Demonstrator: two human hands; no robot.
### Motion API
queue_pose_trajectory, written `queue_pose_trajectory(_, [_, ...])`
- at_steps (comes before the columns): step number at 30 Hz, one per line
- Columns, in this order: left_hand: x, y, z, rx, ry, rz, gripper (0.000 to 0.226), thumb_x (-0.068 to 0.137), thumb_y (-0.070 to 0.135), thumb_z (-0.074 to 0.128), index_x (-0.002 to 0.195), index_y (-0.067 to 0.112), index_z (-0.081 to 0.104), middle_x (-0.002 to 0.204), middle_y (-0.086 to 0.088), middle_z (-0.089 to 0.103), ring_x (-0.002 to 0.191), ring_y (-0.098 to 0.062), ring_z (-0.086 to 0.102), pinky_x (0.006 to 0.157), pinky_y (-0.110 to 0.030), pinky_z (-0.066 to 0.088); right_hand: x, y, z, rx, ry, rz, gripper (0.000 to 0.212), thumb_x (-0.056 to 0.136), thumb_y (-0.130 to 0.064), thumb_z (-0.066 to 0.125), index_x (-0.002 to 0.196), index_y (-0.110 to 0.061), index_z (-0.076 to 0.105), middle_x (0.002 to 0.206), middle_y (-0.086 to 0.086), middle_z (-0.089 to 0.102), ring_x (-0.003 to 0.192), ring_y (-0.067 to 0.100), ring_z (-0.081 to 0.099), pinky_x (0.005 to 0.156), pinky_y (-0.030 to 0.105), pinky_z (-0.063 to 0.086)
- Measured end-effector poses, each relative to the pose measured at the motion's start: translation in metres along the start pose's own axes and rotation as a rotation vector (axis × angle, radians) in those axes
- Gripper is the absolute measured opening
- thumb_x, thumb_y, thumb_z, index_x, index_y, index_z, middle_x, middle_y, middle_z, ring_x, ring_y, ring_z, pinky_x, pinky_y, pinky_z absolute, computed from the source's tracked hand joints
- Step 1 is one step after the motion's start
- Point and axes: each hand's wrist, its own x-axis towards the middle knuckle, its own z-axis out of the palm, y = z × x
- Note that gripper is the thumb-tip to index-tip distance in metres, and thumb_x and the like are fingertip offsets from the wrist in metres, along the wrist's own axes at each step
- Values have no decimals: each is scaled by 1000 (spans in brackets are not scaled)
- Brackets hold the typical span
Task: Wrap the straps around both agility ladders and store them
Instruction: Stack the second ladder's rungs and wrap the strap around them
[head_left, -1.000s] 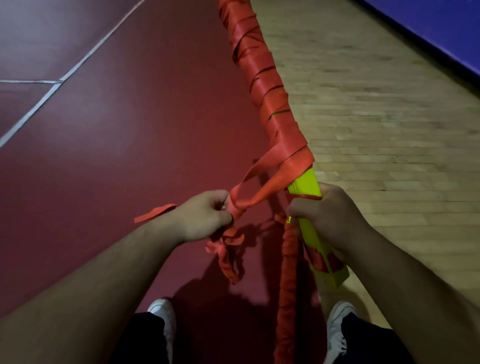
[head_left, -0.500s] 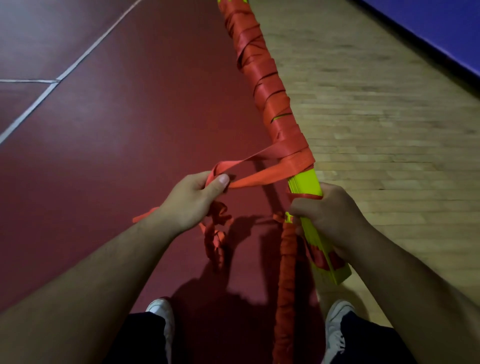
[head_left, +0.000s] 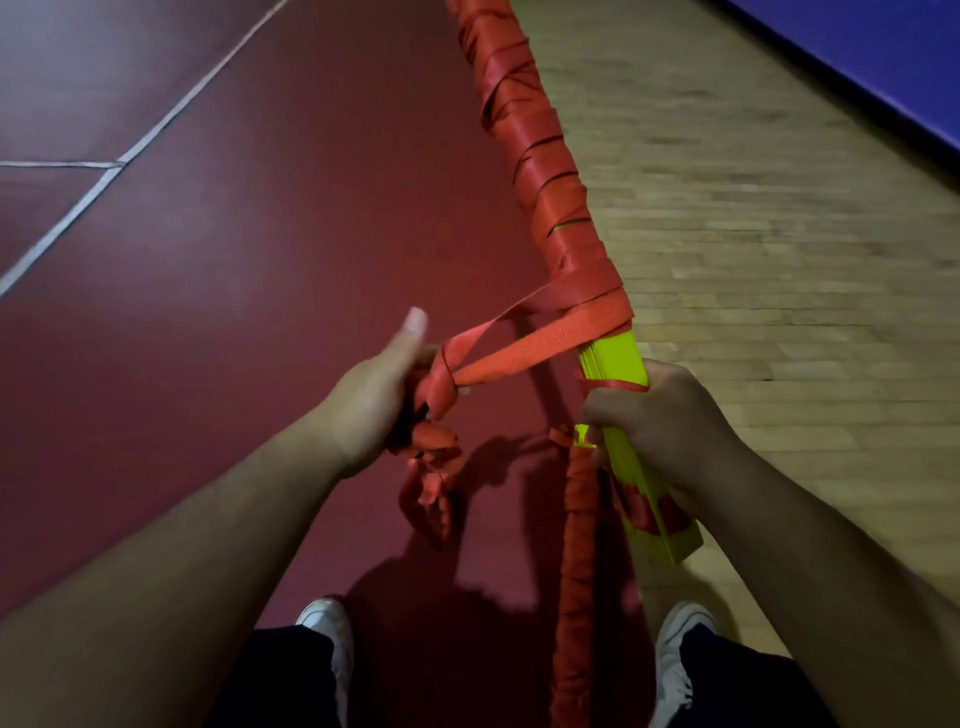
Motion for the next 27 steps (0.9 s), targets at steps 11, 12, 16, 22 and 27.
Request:
queue_pose_trajectory(11, [1, 2, -11, 201, 96, 144, 32, 95, -4, 58, 124, 8, 55, 87, -12, 50, 56, -5, 54, 52, -17, 48, 1, 0, -3, -87, 18, -36, 26, 54, -27, 69, 76, -14, 70, 68, 14, 69, 61, 29, 64, 66, 58, 56])
queue_pose_trajectory(12, [1, 1, -13, 204, 112, 147, 34, 93, -5, 60, 124, 8, 57, 88, -12, 51, 56, -5, 56, 52, -17, 49, 0, 0, -4, -88, 12, -39, 25, 54, -27, 68, 75, -14, 70, 68, 14, 69, 60, 29, 63, 65, 58, 56])
queue_pose_trajectory(16, [0, 0, -14, 286, 70, 91, 11, 90, 18, 68, 99, 12, 66, 73, -6, 62, 58, -17, 60, 48, -25, 49, 0, -1, -6, -79, 23, -33, 27, 53, -26, 68, 75, -11, 67, 66, 15, 68, 57, 28, 61, 60, 51, 55])
queue_pose_trajectory(22, [-4, 3, -12, 457, -71, 92, 45, 98, 48, 37, 84, 10, 57, 70, -3, 69, 56, -9, 56, 49, -17, 41, 0, 0, -7, -52, 28, -15, 27, 54, -23, 67, 74, -6, 61, 59, 7, 61, 54, 26, 59, 56, 41, 49])
queue_pose_trajectory(27, [1, -5, -21, 382, 67, 79, 45, 98, 46, 49, 90, 3, 61, 66, -2, 55, 53, -14, 50, 48, -27, 44, -1, -1, -7, -79, 26, -40, 30, 53, -26, 68, 76, -8, 65, 63, 13, 65, 56, 26, 60, 58, 45, 52])
